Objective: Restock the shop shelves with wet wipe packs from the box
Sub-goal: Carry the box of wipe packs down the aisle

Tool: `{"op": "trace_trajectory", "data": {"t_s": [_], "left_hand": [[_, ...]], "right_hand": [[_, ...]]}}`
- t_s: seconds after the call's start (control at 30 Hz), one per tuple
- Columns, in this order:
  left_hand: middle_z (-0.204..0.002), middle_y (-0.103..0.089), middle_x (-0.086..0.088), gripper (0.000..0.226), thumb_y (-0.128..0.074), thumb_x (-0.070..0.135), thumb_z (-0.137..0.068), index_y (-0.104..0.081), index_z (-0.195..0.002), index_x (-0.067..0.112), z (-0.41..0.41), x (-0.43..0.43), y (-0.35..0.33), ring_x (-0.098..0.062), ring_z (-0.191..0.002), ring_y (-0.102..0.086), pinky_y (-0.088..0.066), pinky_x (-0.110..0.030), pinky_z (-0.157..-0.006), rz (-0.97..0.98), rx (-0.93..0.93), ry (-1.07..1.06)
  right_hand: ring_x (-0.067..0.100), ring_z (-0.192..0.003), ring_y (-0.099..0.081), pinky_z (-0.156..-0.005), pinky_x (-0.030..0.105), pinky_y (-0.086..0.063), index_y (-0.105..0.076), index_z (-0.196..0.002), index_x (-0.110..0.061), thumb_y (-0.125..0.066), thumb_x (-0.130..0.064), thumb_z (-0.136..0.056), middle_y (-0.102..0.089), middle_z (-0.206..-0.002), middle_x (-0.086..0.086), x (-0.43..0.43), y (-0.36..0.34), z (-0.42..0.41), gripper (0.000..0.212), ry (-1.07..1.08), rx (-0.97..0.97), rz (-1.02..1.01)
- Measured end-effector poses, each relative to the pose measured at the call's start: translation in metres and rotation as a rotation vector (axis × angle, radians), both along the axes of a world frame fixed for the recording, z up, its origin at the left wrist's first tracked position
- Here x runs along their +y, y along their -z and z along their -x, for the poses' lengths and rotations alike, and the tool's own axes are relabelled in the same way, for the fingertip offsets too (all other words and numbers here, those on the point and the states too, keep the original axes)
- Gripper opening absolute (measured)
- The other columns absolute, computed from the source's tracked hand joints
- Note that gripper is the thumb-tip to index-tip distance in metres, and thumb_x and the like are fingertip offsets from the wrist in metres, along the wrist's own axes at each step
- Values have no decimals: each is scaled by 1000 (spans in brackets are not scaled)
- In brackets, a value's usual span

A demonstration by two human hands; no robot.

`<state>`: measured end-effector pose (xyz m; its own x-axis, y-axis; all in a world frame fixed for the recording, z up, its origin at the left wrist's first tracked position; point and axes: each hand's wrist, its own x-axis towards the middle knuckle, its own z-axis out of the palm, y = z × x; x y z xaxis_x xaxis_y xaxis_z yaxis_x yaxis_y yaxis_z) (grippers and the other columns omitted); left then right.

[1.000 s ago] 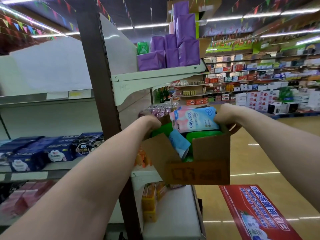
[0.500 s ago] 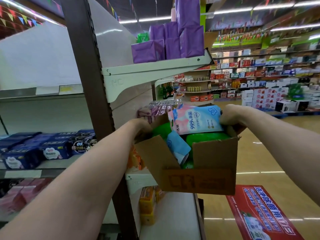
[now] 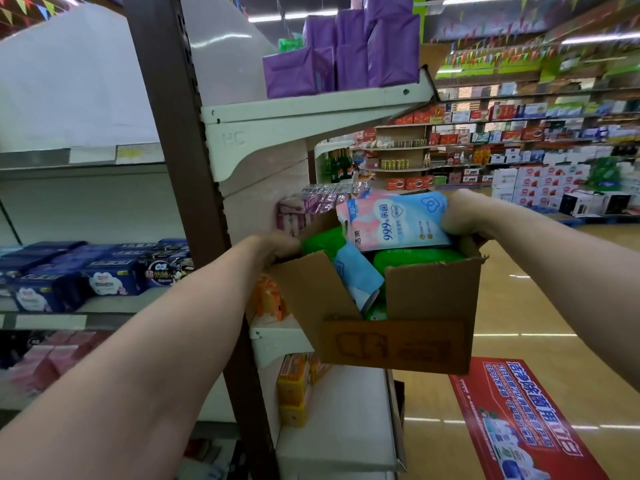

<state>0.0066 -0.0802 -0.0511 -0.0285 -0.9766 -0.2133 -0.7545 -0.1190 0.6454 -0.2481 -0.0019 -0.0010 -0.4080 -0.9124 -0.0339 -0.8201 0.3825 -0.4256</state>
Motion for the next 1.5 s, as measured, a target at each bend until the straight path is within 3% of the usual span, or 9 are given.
{"op": "trace_trajectory", "data": {"t_s": [0.2, 0.33, 0.53, 0.77, 1.0, 1.13, 1.4, 1.5], "left_hand": [[-82, -57, -6, 21, -44, 17, -101, -52, -82, 11, 10, 10, -13, -13, -64, -54, -43, -21, -52, 142, -59, 21], [-78, -53, -4, 23, -43, 15, -101, -50, -79, 13, 11, 20, -17, -11, -63, -50, -37, -19, -49, 165, -105, 43], [-79, -53, -5, 24, -42, 13, -102, -49, -79, 11, 1, 56, -19, -11, -63, -50, -39, -20, -50, 165, -142, 41], [-78, -57, -5, 19, -45, 17, -99, -54, -84, 10, -32, 113, -34, -13, -60, -55, -36, -17, -31, 202, -132, -38], [-70, -56, -4, 21, -48, 16, -97, -54, -79, 8, -85, 178, -43, -13, -51, -52, -36, -14, -31, 228, -86, -74], [-70, -56, -4, 24, -46, 21, -99, -55, -80, 8, -119, 215, -46, -13, -53, -51, -39, -18, -40, 227, -143, -107], [-72, -54, -5, 23, -45, 17, -99, -56, -81, 7, -189, 275, -52, -15, -55, -51, -41, -22, -43, 211, -291, -185], [-76, -56, -5, 24, -46, 17, -98, -56, -78, 9, -220, 289, -56, -15, -59, -53, -43, -26, -52, 205, -334, -232]], "right_hand": [[22, -66, -57, -48, 30, -44, -44, -118, -1, -53, -11, -95, -53, -86, 14, 9, 4, 12, 27, 20, -20, 31], [22, -67, -54, -49, 30, -42, -43, -104, -5, -53, -11, -95, -50, -83, 12, 19, 6, 16, 14, 20, -24, 66], [23, -68, -55, -49, 31, -43, -44, -105, -4, -54, -11, -95, -52, -85, 14, 51, 3, 4, 16, 6, -22, 75], [22, -66, -55, -48, 29, -42, -46, -100, -1, -52, -11, -96, -52, -81, 13, 104, -8, -30, 12, -21, 6, 101], [24, -66, -58, -48, 31, -46, -48, -104, 0, -50, -12, -97, -54, -82, 14, 153, -19, -78, 14, -55, 16, 134], [23, -66, -59, -46, 29, -45, -48, -102, 0, -52, -14, -97, -56, -84, 14, 179, -17, -107, 15, -109, 21, 132], [21, -67, -58, -45, 27, -42, -45, -106, -3, -52, -16, -97, -55, -85, 12, 211, -13, -173, 17, -243, -15, 134], [20, -66, -58, -46, 27, -43, -46, -106, -3, -50, -16, -98, -55, -83, 12, 215, -13, -202, 16, -299, -36, 123]]}}
